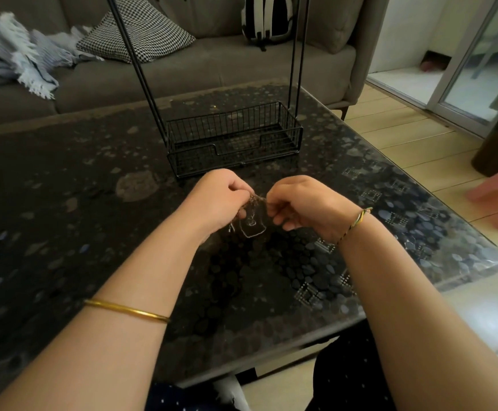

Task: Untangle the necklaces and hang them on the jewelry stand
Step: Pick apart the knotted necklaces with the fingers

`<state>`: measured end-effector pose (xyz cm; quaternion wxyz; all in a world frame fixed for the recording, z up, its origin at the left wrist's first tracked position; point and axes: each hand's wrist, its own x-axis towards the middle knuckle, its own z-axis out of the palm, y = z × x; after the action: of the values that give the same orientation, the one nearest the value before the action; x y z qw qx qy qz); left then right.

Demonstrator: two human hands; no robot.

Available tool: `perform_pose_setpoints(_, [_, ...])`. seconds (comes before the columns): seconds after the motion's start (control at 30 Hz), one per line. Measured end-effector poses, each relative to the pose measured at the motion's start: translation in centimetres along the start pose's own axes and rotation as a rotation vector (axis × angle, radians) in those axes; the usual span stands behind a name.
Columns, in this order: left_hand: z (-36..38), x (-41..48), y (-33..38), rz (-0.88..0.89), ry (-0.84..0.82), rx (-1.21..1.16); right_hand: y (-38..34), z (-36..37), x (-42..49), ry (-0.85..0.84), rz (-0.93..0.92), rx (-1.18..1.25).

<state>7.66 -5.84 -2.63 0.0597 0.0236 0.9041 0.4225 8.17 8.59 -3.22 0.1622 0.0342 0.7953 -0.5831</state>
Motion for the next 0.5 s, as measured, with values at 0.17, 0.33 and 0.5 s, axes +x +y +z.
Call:
perform_pose_setpoints(0.17, [0.31, 0.19, 0.37, -0.104, 0.008, -0.227, -0.22, -0.09, -0.03, -0.029, 0.039, 0.007])
perform_pose_setpoints(0.33, [0.19, 0.27, 0.70, -0.134, -0.032, -0.321, -0.21, -0.35, -0.11, 0.063, -0.003, 0.085])
perform_pose_setpoints(0.5, [0.05, -0.07, 0.51, -0.117, -0.210, -0.194, -0.14, -0.38, -0.06, 0.143, -0.069, 0.148])
